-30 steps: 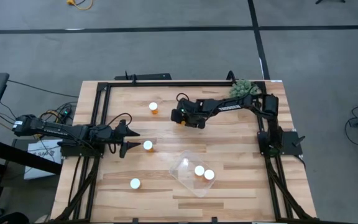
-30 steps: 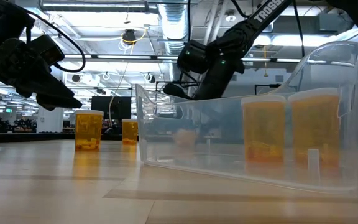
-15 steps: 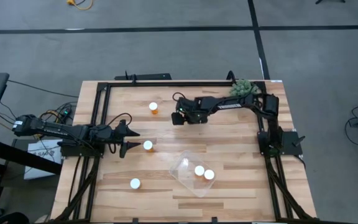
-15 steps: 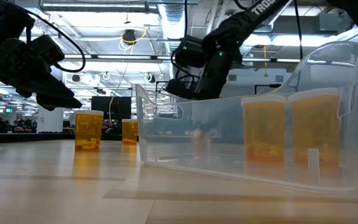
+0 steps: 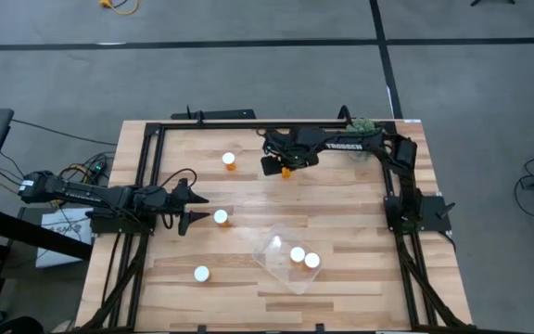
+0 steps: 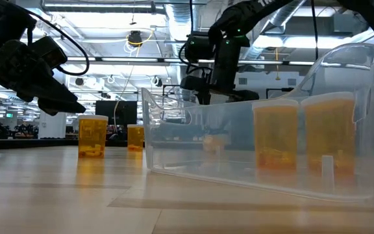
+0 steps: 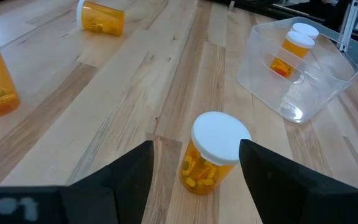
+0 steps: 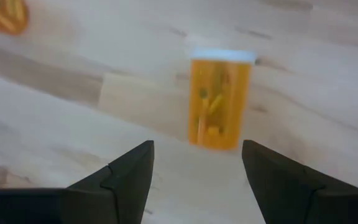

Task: Pick and place pill bottles into a basket
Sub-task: Put the orange pill bottle into the transparent container

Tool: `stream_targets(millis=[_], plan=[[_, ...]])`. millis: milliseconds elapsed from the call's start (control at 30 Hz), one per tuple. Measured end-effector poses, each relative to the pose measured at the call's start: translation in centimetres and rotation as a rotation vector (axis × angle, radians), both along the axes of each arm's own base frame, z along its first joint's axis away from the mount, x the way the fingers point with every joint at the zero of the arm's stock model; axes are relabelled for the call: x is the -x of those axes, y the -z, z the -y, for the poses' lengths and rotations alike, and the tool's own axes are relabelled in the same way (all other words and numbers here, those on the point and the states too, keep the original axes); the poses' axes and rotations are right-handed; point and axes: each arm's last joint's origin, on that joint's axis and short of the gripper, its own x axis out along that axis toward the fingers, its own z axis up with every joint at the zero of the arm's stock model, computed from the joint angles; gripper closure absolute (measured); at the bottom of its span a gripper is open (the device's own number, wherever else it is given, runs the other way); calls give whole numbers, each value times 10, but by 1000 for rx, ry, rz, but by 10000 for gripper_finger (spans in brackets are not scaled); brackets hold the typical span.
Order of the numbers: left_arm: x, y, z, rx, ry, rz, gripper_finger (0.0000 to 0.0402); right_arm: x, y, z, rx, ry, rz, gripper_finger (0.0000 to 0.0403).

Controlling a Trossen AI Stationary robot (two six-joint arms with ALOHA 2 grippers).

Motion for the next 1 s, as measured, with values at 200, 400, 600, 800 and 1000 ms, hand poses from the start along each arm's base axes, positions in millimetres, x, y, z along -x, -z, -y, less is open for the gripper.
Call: stream_targets(millis=[200,400,600,800,1000], plan=[[0,0,0,0,0,0,175,3,0,9,33,18,-13,163],[0,0,0,0,0,0,175,1,1,9,40,-6,2,163],[0,0,0,0,0,0,175,0,4,9,48,-14,21,163],[0,0,0,0,0,0,175,0,14,9,36,-17,39,163],[0,0,0,0,0,0,175,2,20,8,27,-29,44,163]])
